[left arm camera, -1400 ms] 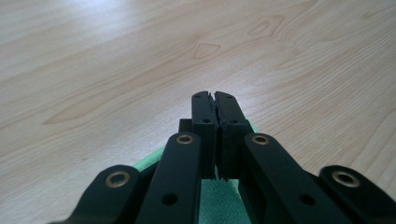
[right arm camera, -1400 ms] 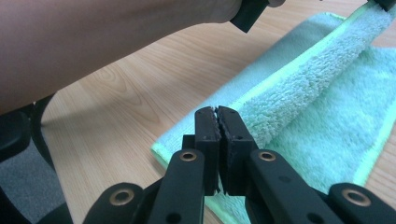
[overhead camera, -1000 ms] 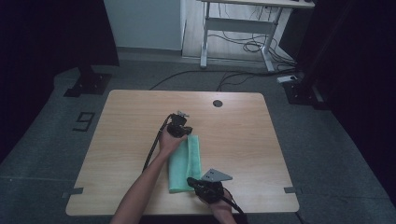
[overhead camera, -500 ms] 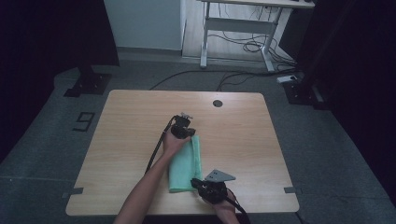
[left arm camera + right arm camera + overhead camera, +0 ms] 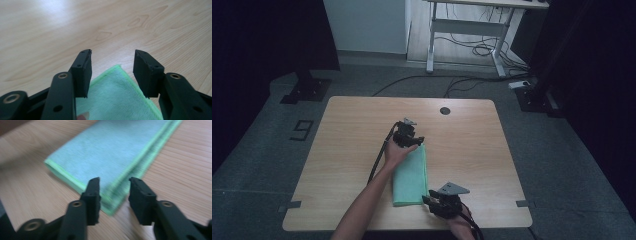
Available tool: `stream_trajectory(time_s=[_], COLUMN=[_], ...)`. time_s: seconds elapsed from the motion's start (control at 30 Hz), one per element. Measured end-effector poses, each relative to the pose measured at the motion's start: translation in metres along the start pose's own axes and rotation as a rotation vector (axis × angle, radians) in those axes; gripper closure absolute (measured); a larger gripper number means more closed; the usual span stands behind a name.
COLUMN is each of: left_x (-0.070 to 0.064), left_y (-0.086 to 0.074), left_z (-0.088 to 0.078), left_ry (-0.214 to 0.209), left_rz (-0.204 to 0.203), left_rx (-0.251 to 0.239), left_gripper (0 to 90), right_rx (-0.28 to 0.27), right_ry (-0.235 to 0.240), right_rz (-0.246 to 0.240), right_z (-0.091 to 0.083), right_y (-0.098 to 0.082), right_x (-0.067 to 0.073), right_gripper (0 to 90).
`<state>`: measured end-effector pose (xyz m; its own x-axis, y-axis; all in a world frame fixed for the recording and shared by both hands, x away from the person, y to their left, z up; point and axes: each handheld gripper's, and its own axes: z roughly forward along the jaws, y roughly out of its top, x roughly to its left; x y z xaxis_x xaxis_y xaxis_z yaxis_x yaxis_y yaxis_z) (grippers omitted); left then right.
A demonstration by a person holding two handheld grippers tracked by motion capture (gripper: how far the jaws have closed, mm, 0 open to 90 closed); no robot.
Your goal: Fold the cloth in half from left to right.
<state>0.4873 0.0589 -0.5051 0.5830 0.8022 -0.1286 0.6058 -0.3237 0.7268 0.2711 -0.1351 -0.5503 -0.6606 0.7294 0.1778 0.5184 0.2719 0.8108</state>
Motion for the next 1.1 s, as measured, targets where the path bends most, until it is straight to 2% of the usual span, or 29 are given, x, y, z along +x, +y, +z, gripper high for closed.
stream_trajectory(time_s=[0.1,0.2,0.3,0.4,0.53,0.6,0.7,0.77,0.83,0.93,1.1], left_x=[0.006,0.010,0.014,0.018,0.024,0.029,0.035,0.038,0.041,0.040,0.031], left_y=[-0.002,-0.006,-0.012,-0.017,-0.027,-0.034,-0.042,-0.046,-0.050,-0.052,-0.053], left_z=[-0.011,-0.018,-0.025,-0.031,-0.036,-0.035,-0.033,-0.031,-0.028,-0.026,-0.022], left_ry=[-0.004,-0.017,-0.032,-0.044,-0.067,-0.052,-0.065,-0.064,-0.067,-0.066,-0.066], left_rz=[-0.004,-0.004,0.010,0.015,0.037,0.046,0.037,0.031,0.035,0.045,0.062], left_rx=[-0.009,0.006,0.017,0.016,0.050,0.078,0.093,0.103,0.127,0.137,0.136], left_gripper=[49.1,48.6,48.0,48.1,48.1,47.8,48.0,48.0,48.3,48.6,48.5], right_rx=[-0.014,-0.034,-0.041,-0.032,-0.013,0.017,0.063,0.099,0.147,0.139,0.137], right_ry=[-0.017,-0.018,0.004,0.022,0.044,0.037,0.025,0.018,-0.011,-0.046,-0.049], right_rz=[0.026,0.043,0.023,-0.008,-0.056,-0.068,-0.075,-0.087,-0.112,-0.143,-0.158], right_z=[-0.008,-0.011,-0.007,0.004,0.027,0.041,0.061,0.069,0.075,0.074,0.067], right_y=[-0.001,0.004,0.011,0.022,0.042,0.050,0.061,0.062,0.059,0.054,0.048], right_x=[-0.008,-0.013,-0.013,-0.009,-0.005,-0.003,-0.001,0.000,0.002,0.006,0.006], right_gripper=[54.1,51.7,50.1,49.2,47.5,44.8,41.9,40.7,40.3,40.9,42.5])
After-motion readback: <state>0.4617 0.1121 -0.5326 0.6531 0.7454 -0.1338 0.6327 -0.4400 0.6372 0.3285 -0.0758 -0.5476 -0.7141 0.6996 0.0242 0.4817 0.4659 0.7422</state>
